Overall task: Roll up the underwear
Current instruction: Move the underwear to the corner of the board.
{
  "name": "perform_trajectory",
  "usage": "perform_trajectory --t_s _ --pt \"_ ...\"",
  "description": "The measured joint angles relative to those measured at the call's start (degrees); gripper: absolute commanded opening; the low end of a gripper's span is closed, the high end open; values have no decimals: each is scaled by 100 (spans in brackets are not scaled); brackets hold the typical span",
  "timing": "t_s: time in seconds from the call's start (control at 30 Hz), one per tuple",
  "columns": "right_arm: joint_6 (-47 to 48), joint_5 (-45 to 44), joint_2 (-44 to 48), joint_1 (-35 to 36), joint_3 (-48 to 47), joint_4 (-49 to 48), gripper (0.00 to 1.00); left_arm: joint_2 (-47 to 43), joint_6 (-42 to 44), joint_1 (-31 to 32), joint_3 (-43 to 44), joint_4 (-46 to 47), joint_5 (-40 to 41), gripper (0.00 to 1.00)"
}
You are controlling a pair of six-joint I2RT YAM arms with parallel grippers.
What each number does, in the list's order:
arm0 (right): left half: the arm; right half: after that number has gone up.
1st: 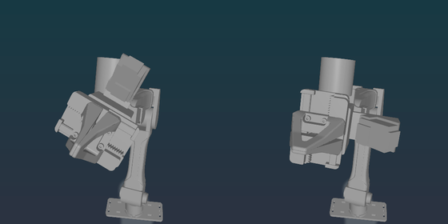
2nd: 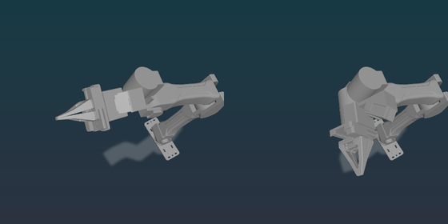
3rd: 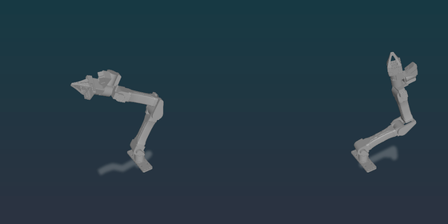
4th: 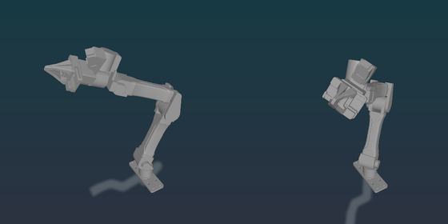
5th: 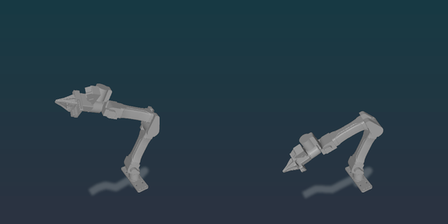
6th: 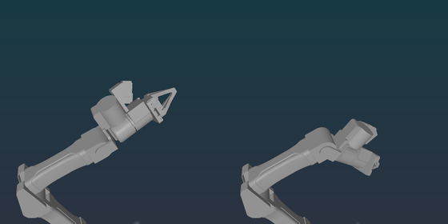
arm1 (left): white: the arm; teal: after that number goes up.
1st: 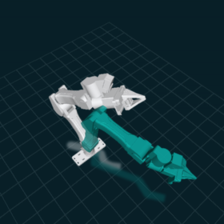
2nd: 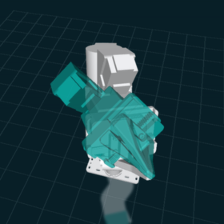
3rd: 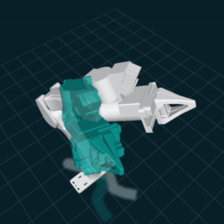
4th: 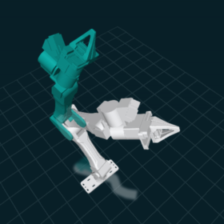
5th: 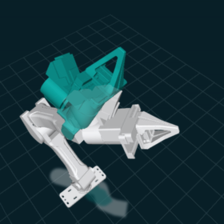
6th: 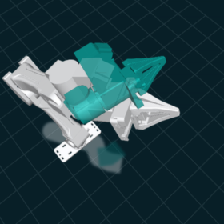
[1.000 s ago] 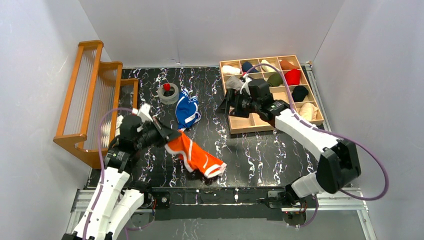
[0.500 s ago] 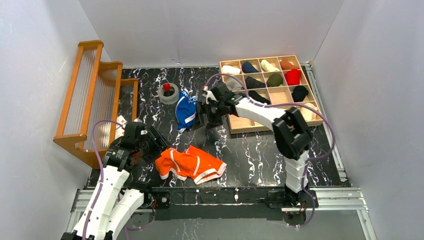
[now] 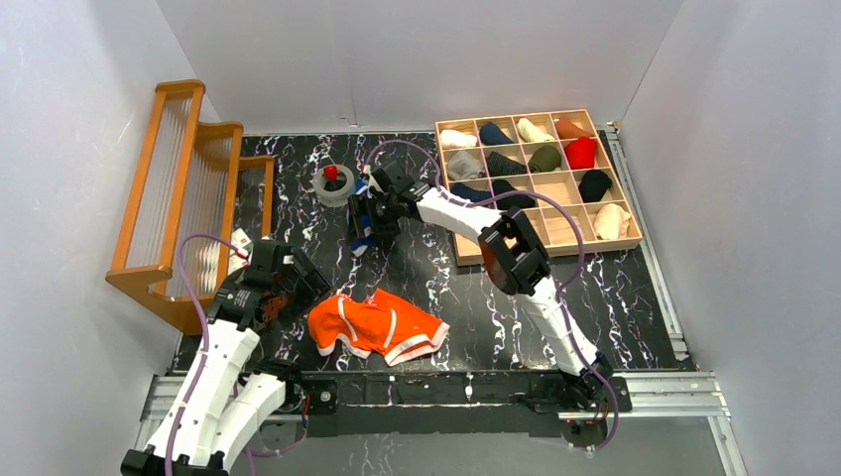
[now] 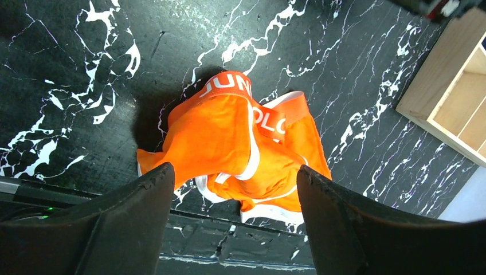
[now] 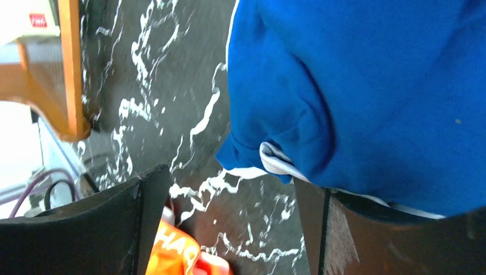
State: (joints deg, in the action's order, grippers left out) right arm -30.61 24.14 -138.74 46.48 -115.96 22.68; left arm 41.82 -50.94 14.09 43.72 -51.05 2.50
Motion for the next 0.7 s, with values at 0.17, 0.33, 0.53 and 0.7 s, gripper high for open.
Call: perform_trajectory --t_s 0.17,0.33,0.53,0.7 --pt "83 -682 -555 -170 -962 140 91 131 17 0 -61 52 9 79" --pt "219 -507 -820 -892 -1513 289 96 345 35 0 -258 219 2 81" --pt "824 33 -358 -1561 -876 527 99 800 83 0 -402 503 0 86" --pt "885 -188 1401 -1231 1084 798 99 802 101 0 -505 654 17 98"
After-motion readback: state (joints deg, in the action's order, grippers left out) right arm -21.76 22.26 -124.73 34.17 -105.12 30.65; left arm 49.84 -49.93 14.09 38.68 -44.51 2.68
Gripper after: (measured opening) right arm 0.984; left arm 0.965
